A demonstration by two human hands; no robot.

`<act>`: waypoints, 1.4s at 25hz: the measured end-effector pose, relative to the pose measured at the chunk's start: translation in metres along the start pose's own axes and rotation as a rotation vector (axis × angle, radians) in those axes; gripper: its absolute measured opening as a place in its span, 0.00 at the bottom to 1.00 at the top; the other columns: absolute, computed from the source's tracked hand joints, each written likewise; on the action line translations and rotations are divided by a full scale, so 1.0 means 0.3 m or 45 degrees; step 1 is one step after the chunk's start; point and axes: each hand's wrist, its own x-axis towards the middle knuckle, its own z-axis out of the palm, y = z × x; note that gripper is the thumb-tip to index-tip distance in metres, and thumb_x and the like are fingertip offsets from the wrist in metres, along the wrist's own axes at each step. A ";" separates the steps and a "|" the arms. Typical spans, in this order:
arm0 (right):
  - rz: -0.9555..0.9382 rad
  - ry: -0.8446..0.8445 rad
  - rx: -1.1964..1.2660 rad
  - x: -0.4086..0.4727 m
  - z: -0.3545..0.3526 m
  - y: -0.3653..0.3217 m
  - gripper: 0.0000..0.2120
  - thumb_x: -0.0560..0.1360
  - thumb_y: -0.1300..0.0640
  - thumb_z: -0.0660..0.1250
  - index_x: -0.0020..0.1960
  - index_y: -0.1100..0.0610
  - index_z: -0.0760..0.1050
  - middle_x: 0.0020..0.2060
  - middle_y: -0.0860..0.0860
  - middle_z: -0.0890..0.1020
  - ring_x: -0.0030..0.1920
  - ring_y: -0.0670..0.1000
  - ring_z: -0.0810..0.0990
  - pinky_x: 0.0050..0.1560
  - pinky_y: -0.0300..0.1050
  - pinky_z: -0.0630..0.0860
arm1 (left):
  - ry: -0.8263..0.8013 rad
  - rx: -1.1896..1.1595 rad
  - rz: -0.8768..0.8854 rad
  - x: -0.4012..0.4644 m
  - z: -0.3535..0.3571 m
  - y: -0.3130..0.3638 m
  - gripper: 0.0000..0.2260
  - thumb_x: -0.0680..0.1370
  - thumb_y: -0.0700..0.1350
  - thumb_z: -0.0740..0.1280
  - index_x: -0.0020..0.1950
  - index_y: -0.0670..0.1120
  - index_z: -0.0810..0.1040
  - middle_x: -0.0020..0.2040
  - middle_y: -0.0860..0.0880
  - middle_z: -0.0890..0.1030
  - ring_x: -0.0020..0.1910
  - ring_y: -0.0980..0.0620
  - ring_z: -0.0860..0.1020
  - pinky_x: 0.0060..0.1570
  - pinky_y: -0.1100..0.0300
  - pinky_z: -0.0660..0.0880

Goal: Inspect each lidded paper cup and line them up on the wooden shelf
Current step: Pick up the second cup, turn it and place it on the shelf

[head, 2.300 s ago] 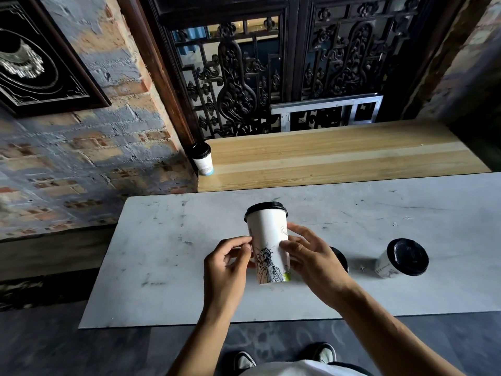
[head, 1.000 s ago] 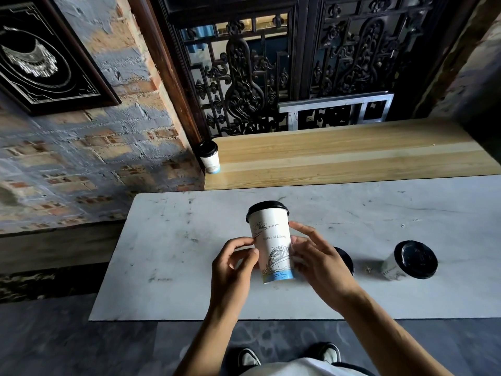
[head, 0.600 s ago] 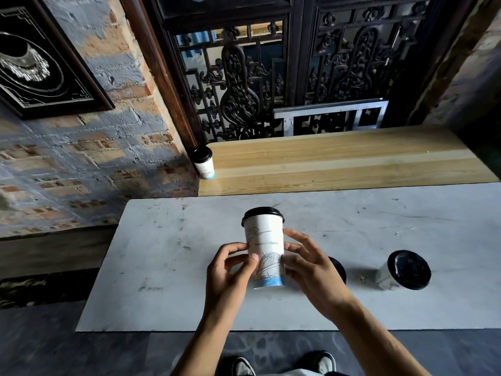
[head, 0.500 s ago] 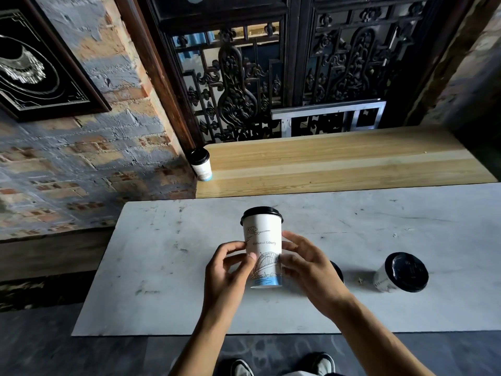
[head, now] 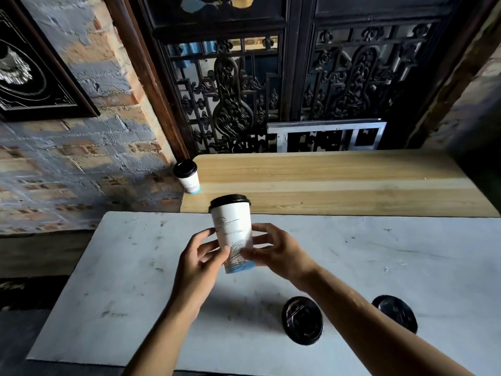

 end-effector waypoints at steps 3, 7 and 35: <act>0.010 -0.038 -0.232 0.116 -0.003 -0.008 0.32 0.68 0.51 0.80 0.69 0.52 0.73 0.57 0.50 0.84 0.57 0.49 0.84 0.56 0.48 0.84 | -0.053 0.069 -0.084 0.106 -0.006 -0.007 0.20 0.77 0.34 0.72 0.64 0.51 0.75 0.56 0.53 0.84 0.46 0.65 0.85 0.56 0.53 0.81; 0.075 -0.022 -0.439 0.371 0.025 0.008 0.30 0.67 0.56 0.77 0.67 0.55 0.74 0.58 0.51 0.82 0.58 0.54 0.83 0.58 0.58 0.83 | -0.194 0.161 -0.182 0.392 -0.019 -0.049 0.22 0.74 0.34 0.75 0.63 0.50 0.75 0.60 0.54 0.83 0.50 0.55 0.86 0.47 0.60 0.80; -0.244 0.376 -0.802 1.420 -0.070 0.395 0.27 0.67 0.58 0.75 0.64 0.60 0.73 0.55 0.53 0.85 0.53 0.51 0.86 0.54 0.48 0.84 | -0.231 0.320 0.231 1.546 0.212 -0.567 0.29 0.68 0.42 0.76 0.69 0.50 0.73 0.59 0.51 0.86 0.57 0.56 0.85 0.61 0.47 0.82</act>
